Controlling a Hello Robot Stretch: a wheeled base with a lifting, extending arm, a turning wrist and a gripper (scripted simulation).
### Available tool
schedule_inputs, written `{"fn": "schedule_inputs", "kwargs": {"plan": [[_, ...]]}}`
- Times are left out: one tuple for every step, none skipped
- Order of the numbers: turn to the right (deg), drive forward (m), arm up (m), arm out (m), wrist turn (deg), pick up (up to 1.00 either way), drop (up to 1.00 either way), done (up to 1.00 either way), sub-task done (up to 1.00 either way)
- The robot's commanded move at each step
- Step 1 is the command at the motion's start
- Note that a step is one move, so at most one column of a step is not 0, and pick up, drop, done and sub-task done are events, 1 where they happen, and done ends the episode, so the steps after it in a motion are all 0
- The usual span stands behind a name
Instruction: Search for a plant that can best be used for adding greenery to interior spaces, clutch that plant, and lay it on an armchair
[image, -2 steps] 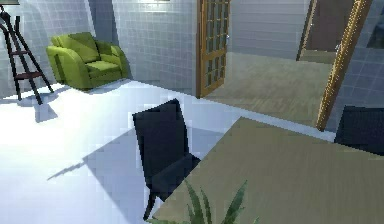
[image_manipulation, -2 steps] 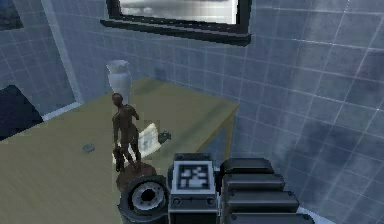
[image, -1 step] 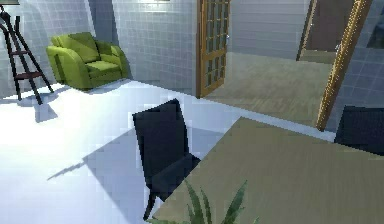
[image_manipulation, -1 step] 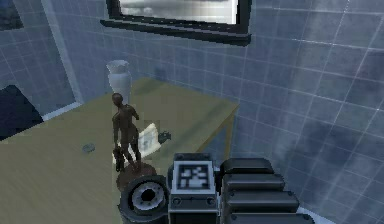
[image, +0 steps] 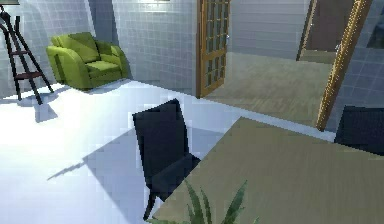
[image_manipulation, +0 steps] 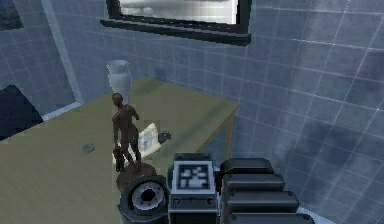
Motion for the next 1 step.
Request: {"fn": "schedule_inputs", "kwargs": {"plan": [[45.0,0.0,0.0,0.0,0.0,0.0,0.0,0.0,0.0]]}}
